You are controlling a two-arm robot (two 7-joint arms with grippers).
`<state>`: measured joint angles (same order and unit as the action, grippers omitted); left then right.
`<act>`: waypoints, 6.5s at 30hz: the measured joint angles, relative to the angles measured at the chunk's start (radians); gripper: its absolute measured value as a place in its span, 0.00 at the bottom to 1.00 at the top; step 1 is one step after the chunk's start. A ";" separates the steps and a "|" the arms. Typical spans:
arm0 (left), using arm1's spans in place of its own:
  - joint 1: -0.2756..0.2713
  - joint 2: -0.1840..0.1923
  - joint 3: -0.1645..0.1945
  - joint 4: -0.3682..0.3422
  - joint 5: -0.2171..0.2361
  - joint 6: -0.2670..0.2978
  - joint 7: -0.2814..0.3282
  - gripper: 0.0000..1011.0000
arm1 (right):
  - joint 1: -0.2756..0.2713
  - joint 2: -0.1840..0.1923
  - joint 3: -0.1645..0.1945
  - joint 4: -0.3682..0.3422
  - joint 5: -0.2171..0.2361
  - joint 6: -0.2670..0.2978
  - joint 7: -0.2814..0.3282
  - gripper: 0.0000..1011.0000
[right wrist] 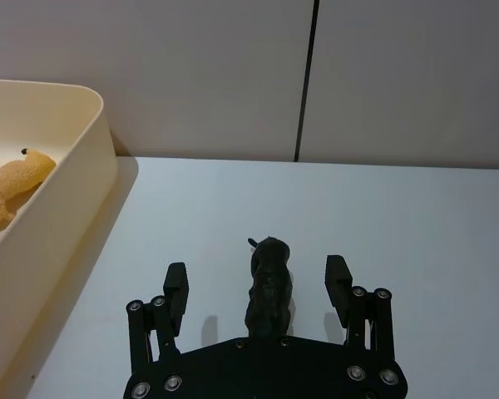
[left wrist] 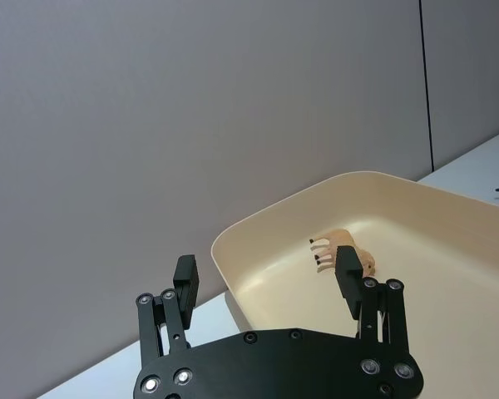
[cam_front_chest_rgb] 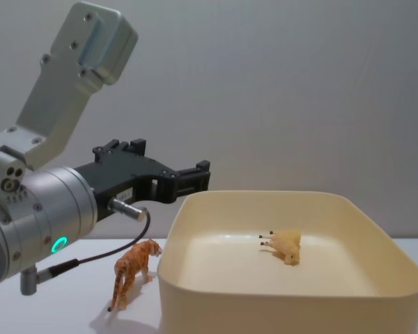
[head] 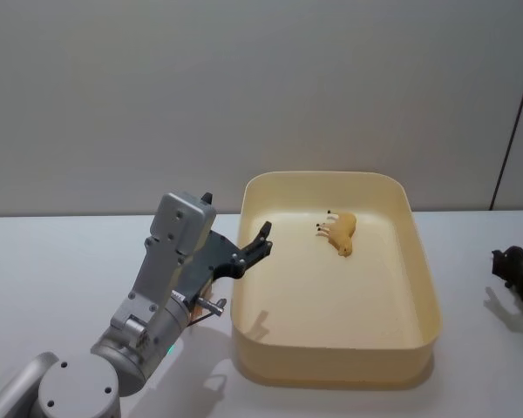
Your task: Pick up the toy alternately with two hands and place it into the central storage box.
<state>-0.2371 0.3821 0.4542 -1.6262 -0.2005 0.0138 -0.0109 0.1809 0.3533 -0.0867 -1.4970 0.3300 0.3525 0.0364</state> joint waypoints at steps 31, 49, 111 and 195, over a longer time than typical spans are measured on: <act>0.000 0.000 0.000 0.000 0.000 0.000 0.000 0.99 | 0.082 -0.058 -0.038 0.164 -0.036 -0.013 -0.027 0.66; 0.000 0.000 0.000 0.000 0.000 0.000 0.000 0.99 | 0.087 -0.063 -0.040 0.164 -0.040 -0.043 -0.016 0.33; 0.000 0.000 0.000 0.000 0.000 0.000 0.000 0.99 | 0.273 -0.152 -0.117 0.145 -0.004 -0.014 0.312 0.99; -0.187 0.041 -0.098 0.392 -0.144 0.211 -0.437 0.97 | 0.135 -0.064 -0.041 -0.034 0.097 -0.072 0.211 0.99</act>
<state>-0.4246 0.4235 0.3566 -1.2337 -0.3440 0.2245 -0.4476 0.3160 0.2891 -0.1278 -1.5306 0.4269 0.2807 0.2476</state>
